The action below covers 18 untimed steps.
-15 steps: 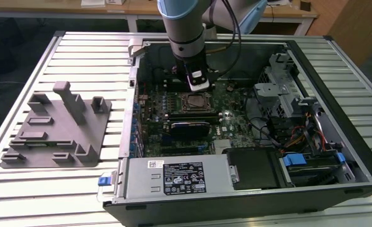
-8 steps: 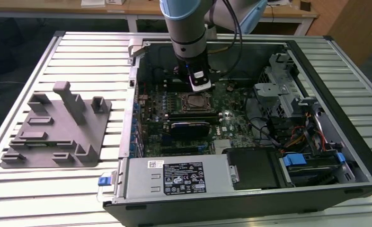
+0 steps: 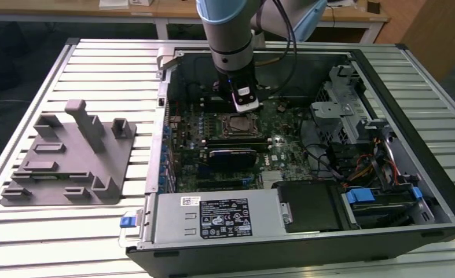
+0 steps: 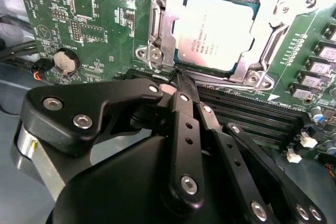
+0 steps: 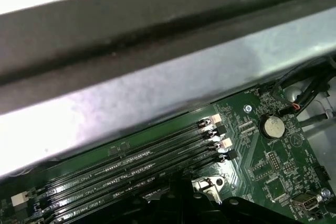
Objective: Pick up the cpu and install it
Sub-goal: 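Install the first cpu locking lever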
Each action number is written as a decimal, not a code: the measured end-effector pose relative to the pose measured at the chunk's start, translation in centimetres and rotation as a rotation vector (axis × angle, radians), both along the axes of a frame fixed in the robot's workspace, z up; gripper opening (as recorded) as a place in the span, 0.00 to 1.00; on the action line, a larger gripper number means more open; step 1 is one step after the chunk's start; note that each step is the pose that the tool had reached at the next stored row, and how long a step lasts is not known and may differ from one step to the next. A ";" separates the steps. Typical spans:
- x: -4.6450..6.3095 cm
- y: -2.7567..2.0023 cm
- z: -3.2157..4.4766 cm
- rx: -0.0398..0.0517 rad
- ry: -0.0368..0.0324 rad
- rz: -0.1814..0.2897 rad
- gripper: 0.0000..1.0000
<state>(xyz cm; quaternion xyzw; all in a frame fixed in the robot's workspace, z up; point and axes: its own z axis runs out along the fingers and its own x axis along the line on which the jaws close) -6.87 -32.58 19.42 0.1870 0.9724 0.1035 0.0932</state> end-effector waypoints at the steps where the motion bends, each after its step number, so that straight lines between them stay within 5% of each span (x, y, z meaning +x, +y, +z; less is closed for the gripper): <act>1: 0.0 0.00 0.09 0.0001 -0.0001 0.000 0.11; 18: -0.3 0.31 0.48 0.0087 -0.0003 0.000 0.11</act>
